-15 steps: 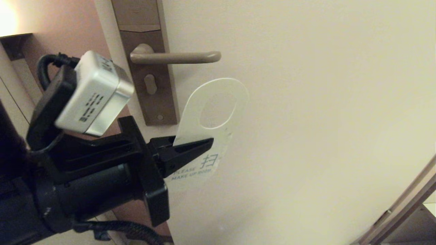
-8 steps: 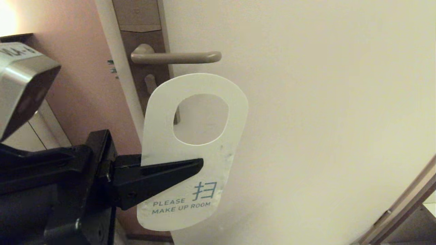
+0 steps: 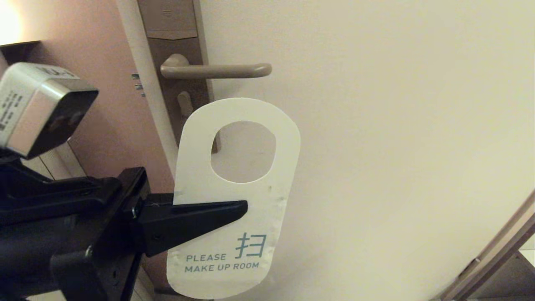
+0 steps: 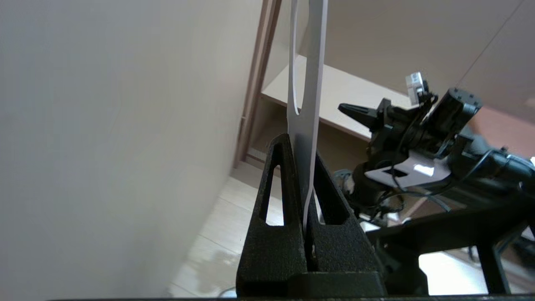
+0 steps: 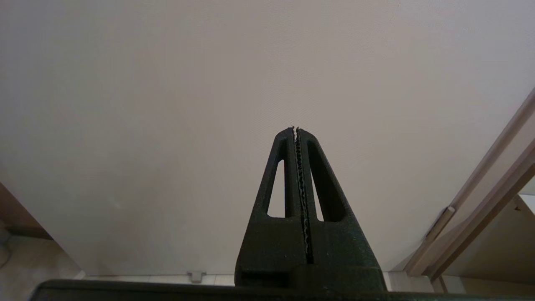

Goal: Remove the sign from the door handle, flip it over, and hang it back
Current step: Hand it to the other hand

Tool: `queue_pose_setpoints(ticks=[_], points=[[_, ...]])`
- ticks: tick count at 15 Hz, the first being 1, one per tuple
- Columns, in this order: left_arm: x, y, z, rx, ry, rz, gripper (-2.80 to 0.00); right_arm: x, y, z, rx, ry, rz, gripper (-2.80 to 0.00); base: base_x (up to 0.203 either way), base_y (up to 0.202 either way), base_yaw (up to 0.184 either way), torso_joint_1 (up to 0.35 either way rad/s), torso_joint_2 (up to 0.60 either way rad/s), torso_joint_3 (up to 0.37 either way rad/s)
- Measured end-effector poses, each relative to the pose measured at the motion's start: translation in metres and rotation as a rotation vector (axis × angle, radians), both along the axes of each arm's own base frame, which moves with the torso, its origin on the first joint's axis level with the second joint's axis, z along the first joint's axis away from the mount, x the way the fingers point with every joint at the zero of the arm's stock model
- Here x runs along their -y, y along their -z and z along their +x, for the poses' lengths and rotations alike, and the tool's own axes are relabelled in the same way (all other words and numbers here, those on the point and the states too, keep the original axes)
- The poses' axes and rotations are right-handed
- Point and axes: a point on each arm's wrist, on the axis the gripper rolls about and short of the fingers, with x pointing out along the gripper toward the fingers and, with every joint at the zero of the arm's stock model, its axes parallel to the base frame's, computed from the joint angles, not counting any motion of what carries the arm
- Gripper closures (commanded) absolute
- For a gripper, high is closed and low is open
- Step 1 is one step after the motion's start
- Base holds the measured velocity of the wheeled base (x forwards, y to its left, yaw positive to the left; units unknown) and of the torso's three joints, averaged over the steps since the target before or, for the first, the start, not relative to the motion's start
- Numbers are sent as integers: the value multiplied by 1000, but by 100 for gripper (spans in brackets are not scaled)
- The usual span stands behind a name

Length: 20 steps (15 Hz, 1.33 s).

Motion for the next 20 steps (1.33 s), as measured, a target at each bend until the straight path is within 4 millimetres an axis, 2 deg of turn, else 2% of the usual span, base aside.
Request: queue_pose_setpoints(ticks=[4, 13, 17, 20], points=[[7, 1, 5, -17, 77, -15, 0, 0, 0, 0, -2, -2, -8, 0, 0, 0, 0, 0, 0, 0], [33, 1, 29, 14, 89, -99, 0, 0, -3, -3, -35, -12, -27, 0, 0, 0, 0, 0, 0, 0], [36, 4, 33, 2, 87, -91, 0, -2, -35, -5, -51, -89, -10, 0, 0, 0, 0, 0, 0, 0], [40, 0, 36, 11, 87, -100, 0, -3, -71, 15, -82, -155, -2, 0, 0, 0, 0, 0, 0, 0]])
